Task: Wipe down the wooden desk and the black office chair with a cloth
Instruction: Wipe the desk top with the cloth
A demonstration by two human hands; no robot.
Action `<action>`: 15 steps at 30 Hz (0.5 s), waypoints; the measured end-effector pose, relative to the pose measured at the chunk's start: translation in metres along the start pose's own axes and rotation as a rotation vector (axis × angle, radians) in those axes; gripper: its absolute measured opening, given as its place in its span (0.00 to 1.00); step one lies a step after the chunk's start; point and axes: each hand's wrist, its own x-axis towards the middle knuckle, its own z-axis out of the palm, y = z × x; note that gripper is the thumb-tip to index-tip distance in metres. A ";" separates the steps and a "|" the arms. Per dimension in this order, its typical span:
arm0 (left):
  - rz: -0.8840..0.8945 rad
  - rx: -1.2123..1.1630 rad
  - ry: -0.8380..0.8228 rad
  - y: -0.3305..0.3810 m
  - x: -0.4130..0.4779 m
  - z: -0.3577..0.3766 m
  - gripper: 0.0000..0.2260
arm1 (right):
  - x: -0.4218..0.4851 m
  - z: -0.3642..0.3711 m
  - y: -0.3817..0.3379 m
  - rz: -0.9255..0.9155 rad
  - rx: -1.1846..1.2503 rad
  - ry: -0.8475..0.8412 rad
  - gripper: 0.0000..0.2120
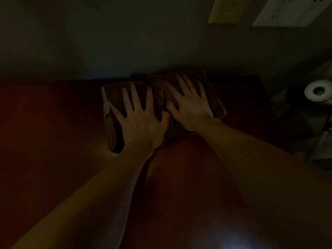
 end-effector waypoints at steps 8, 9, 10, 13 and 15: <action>-0.002 0.037 -0.012 0.006 0.025 0.004 0.36 | 0.024 -0.003 0.007 -0.007 0.021 0.021 0.28; -0.001 0.041 -0.016 0.007 0.027 0.004 0.36 | 0.026 -0.003 0.007 -0.004 0.029 0.030 0.28; 0.001 0.043 -0.017 0.007 0.028 0.005 0.36 | 0.027 -0.003 0.008 0.002 0.039 0.040 0.28; 0.002 0.033 -0.010 0.007 0.033 0.004 0.37 | 0.031 -0.004 0.008 0.017 0.058 0.051 0.27; 0.004 0.041 -0.019 0.009 0.036 0.003 0.39 | 0.033 -0.004 0.010 0.026 0.065 0.056 0.27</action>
